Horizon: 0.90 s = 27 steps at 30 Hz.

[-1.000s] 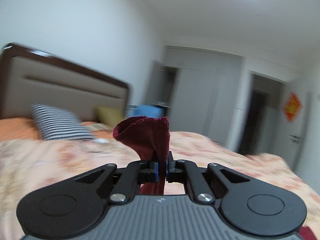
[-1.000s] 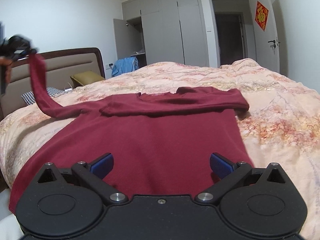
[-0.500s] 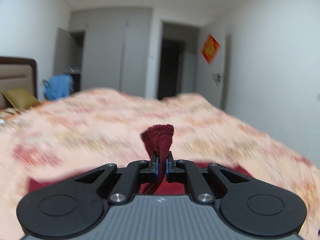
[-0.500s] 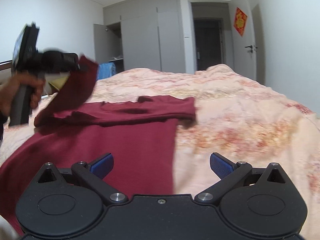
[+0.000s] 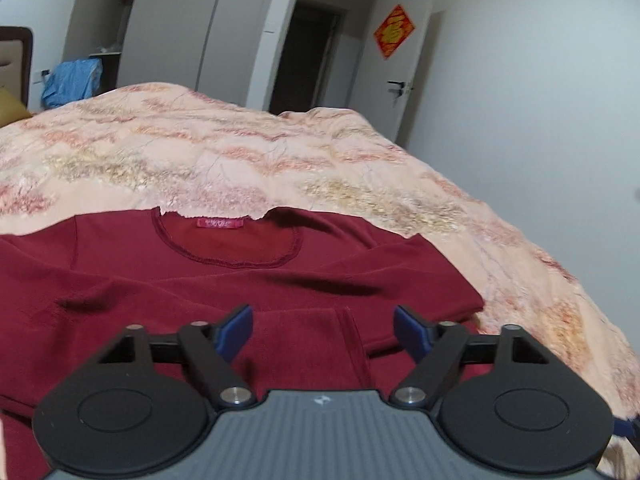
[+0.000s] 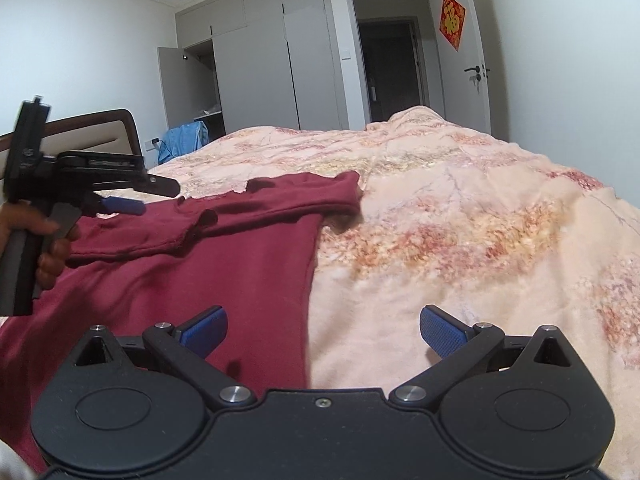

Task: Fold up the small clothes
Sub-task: 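Grasp the hem with the right gripper and fold it up toward the collar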

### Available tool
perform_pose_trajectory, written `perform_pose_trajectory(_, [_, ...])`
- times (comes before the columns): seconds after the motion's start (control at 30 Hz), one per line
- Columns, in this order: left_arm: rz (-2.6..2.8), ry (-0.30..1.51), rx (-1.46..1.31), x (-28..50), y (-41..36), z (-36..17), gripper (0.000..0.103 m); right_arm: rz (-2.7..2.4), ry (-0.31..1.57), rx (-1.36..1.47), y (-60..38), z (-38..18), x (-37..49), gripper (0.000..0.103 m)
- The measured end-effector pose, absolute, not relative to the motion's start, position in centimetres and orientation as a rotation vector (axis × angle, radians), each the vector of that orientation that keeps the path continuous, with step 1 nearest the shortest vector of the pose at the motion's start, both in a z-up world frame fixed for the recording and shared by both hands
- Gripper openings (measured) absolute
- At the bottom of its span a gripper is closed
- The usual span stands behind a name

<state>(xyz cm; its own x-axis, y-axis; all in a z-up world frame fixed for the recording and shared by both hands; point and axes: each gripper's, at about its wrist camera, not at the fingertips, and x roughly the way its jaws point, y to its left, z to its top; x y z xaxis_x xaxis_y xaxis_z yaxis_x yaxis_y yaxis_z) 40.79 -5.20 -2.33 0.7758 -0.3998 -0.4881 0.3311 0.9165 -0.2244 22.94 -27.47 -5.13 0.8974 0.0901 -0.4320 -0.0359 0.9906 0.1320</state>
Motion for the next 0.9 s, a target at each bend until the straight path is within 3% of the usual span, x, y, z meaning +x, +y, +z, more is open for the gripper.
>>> perform_pose_trajectory(0.13, [-0.376,0.543,-0.116,38.9,-3.6,-1.2,0.102,0.082,0.434,0.09,-26.8,-4.3,23.5,0.102])
perform_pose_trajectory(0.37, [-0.208,0.555,-0.001,35.8,1.6,-0.6,0.103,0.227,0.467,0.041,-24.9,-2.8,27.2,0.101])
perform_pose_trajectory(0.6, [-0.017,0.626,0.051,35.1,9.2,-2.8,0.103,0.43,0.458,-0.005,-20.3,-1.2,35.8,0.08])
perform_pose_trajectory(0.87, [0.019,0.654,-0.038,34.9,13.9,-4.6,0.103,0.429,0.598,-0.014,-15.3,-3.3,45.0,0.056])
perform_pose_trajectory(0.9, [0.018,0.65,-0.024,35.0,14.0,-4.6,0.103,0.423,0.61,-0.01,-15.1,-3.4,45.4,0.044])
